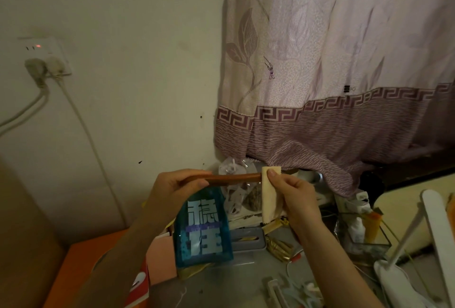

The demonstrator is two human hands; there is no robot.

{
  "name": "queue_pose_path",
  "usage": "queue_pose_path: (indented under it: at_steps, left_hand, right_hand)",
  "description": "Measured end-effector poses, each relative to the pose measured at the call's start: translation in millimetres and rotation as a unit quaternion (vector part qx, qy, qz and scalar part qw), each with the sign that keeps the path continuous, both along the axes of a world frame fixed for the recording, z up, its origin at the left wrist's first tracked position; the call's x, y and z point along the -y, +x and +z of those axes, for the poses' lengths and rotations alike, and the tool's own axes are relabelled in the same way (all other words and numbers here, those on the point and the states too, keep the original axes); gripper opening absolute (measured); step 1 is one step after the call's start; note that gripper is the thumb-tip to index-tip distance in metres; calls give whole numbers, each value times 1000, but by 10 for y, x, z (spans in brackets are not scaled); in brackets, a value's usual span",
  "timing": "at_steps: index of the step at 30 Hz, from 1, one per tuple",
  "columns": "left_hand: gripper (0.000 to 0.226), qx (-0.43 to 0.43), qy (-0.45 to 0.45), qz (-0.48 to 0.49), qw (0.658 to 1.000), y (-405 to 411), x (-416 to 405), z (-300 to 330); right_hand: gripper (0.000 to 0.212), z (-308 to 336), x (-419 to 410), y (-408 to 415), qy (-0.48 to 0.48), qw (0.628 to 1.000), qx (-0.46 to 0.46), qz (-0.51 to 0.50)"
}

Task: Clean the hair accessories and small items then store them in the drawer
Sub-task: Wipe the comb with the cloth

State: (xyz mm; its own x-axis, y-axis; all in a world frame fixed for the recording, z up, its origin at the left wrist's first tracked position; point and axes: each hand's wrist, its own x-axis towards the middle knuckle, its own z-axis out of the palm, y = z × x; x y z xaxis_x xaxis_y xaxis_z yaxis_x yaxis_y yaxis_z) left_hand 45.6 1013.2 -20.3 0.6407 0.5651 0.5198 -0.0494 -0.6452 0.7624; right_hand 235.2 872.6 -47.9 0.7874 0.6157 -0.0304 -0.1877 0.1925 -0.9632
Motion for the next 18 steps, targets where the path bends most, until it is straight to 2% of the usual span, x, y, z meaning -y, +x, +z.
queue_pose_path:
  at_steps: [2,6,9,15,18]
  left_hand:
    - [59,-5,-19,3,1000,1,19,18]
    - [34,0,-52,12,999,-6,50,39]
    - [25,7,-97,21,995,-6,79,42]
    - [17,23,-209,23,977,11,104,12]
    - [15,34,-268,16,963,61,130,-12]
  right_hand:
    - [23,-1,4,-10,-8,999,43,-14]
    - [26,-20,5,-16,-23,994,107,-20]
    - [27,-29,11,-7,-27,990,138,-18]
    - [29,-34,33,-11,-31,987,159,6]
    - [32,-18,23,-25,-15,990,137,7]
